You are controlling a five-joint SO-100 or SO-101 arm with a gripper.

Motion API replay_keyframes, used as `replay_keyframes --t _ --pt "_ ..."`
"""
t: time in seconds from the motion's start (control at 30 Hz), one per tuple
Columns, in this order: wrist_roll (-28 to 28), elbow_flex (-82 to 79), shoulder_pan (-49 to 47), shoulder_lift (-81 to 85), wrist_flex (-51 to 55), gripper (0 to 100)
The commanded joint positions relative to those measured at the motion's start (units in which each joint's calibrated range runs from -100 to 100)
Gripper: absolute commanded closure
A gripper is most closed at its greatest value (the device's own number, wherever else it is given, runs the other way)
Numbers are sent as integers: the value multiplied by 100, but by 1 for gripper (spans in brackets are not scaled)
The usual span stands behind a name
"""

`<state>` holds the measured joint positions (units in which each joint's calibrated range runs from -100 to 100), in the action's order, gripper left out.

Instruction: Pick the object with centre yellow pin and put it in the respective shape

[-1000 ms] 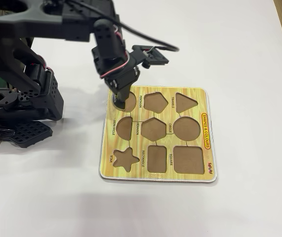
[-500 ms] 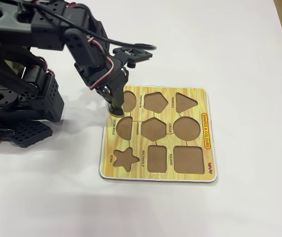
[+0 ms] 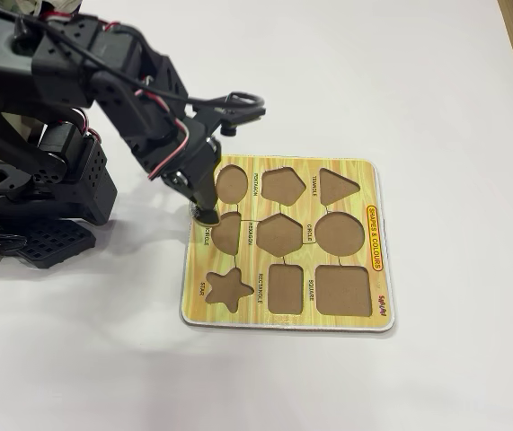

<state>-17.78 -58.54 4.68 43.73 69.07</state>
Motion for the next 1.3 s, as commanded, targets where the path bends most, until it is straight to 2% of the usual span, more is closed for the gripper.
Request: replay_keyframes --t 0.0,0.2,0.73,1.27 --pt "-371 -252 69 163 -269 99" --pt "-753 -522 69 163 -511 99" --pt "-701 -432 606 96 -545 99" --pt "-706 -585 538 87 -831 99"
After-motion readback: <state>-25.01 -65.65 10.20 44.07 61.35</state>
